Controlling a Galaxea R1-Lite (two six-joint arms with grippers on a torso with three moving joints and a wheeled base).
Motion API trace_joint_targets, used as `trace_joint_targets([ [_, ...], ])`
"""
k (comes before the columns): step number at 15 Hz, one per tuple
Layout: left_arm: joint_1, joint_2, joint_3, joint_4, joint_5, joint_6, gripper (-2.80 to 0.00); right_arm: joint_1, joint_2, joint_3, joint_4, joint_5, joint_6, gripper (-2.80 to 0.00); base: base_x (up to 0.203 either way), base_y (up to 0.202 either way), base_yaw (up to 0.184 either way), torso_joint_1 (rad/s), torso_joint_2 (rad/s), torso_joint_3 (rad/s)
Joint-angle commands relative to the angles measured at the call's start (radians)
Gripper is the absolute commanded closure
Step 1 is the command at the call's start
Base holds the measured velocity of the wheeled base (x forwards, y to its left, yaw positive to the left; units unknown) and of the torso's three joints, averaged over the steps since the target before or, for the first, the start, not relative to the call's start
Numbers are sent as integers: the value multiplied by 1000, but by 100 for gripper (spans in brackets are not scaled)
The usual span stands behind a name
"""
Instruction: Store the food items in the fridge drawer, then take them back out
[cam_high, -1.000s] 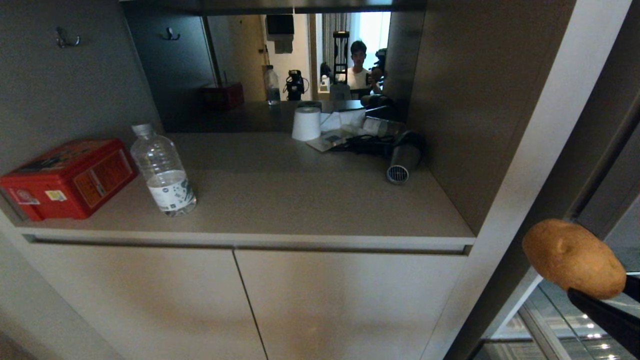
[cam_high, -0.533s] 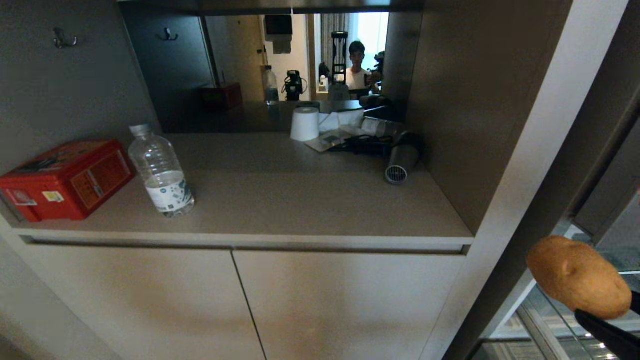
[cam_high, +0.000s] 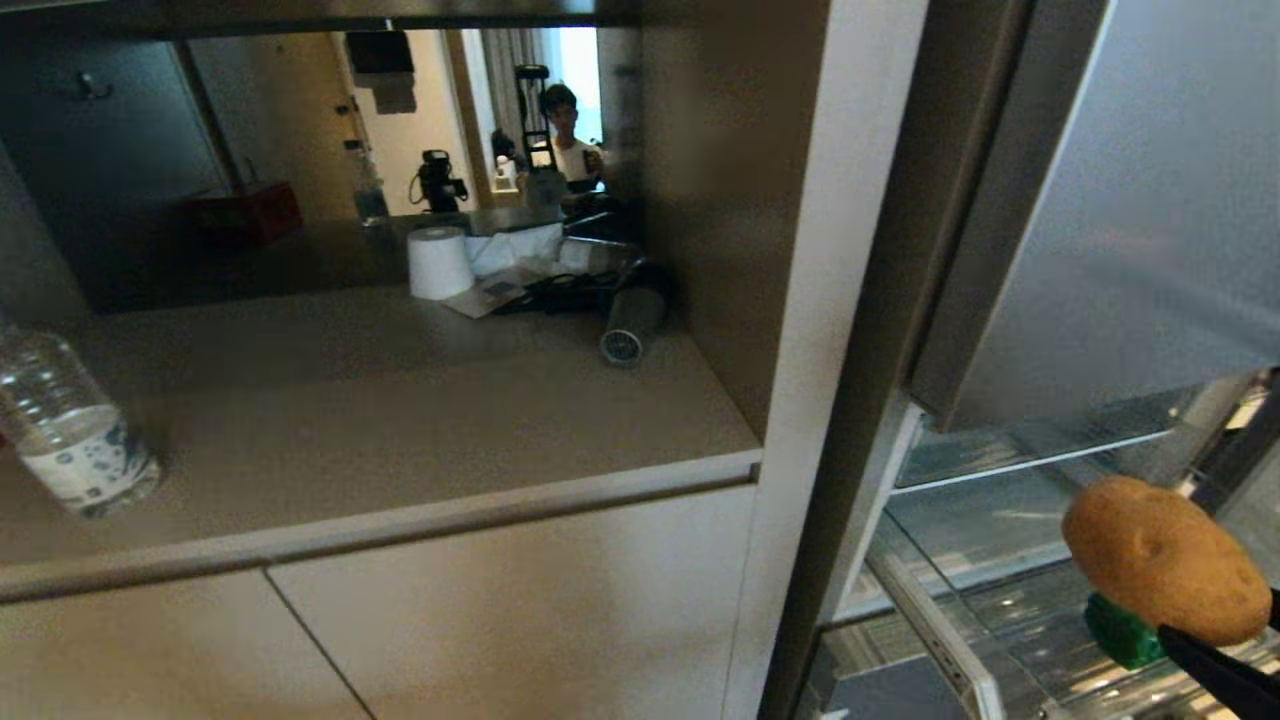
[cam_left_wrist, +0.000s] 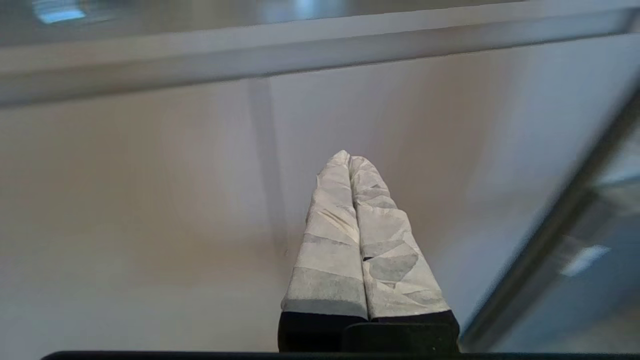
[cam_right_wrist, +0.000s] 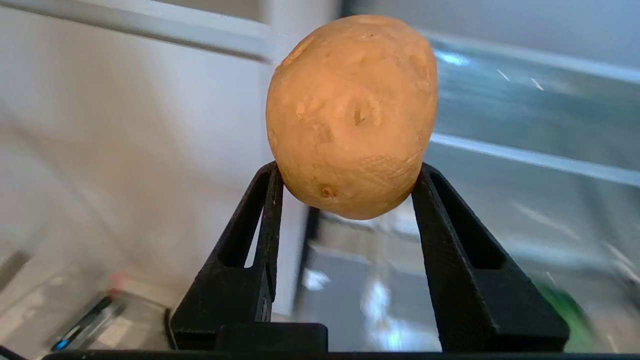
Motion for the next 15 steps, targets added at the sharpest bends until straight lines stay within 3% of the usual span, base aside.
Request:
trace_joint_targets([
  [1,0,0,10,0,0,0,0,-7,-7,6,0,-3,0,0,2,7,-176,1,2,2],
  [8,0,0,10,0,0,0,0,-50,-23,29,-1,0,3,0,-1,8,-162,3,3,2],
  [12,0,0,11,0,0,0,0,-70,96,-59,1,-4,29,0,0,2,-17,-1,0,2],
  [15,0,0,10,0,0,0,0,-144,277,-128,1,1,86,0,0,0,0,0,0,0],
])
